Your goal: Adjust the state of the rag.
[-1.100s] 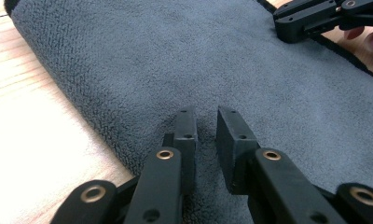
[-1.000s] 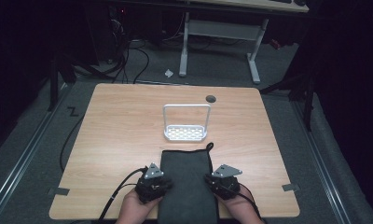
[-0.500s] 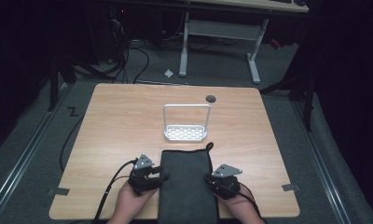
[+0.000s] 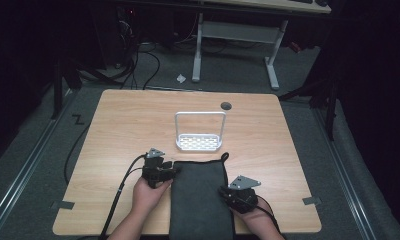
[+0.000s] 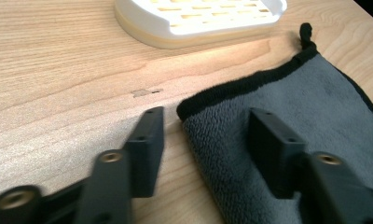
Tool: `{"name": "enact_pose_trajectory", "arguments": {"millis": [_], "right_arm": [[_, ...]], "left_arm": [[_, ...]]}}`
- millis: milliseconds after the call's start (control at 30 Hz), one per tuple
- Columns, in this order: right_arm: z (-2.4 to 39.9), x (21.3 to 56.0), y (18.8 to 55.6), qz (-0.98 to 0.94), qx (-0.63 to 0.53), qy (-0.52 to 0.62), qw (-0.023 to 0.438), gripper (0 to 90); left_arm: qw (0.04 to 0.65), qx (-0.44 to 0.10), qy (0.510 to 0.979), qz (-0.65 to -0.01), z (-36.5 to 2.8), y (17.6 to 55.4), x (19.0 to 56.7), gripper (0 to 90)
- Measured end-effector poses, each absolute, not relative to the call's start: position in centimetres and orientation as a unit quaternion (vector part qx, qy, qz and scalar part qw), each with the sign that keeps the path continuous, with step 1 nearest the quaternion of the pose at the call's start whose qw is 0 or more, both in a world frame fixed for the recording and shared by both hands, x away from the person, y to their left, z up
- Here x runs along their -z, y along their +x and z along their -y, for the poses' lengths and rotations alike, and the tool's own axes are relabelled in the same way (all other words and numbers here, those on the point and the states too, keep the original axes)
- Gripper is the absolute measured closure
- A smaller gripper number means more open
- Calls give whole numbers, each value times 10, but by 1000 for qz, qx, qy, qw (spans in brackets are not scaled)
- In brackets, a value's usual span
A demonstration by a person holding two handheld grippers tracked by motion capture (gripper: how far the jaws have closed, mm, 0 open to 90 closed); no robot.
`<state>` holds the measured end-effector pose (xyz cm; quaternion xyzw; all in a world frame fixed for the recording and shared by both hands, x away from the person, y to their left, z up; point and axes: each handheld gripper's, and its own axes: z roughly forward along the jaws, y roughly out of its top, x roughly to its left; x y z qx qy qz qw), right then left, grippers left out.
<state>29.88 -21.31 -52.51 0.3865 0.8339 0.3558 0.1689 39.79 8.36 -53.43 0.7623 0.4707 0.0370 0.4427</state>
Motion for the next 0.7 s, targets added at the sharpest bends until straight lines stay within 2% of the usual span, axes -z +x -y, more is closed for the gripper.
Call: {"name": "enact_pose_trajectory", "arguments": {"millis": [100,233,367,467,533,700], "right_arm": [[214,517,303,-814,-382,396,185,716],[210,511,332,-797,-382,423,200,586],[201,517,361,-802,-354,442,189,428],[198,523,374,-800,-345,450,196,393],[200,527,379,-800,-346,453,186,366],[202,530,378,-800,-347,456,177,392]], "left_arm": [[446,-41,767,-459,-81,395,537,652],[452,-39,766,-456,-82,394,539,743],[451,-45,766,-455,-81,393,539,755],[451,-43,767,-454,-82,392,539,747],[452,-42,766,-455,-82,392,539,742],[453,-43,766,-455,-82,391,539,731]]}}
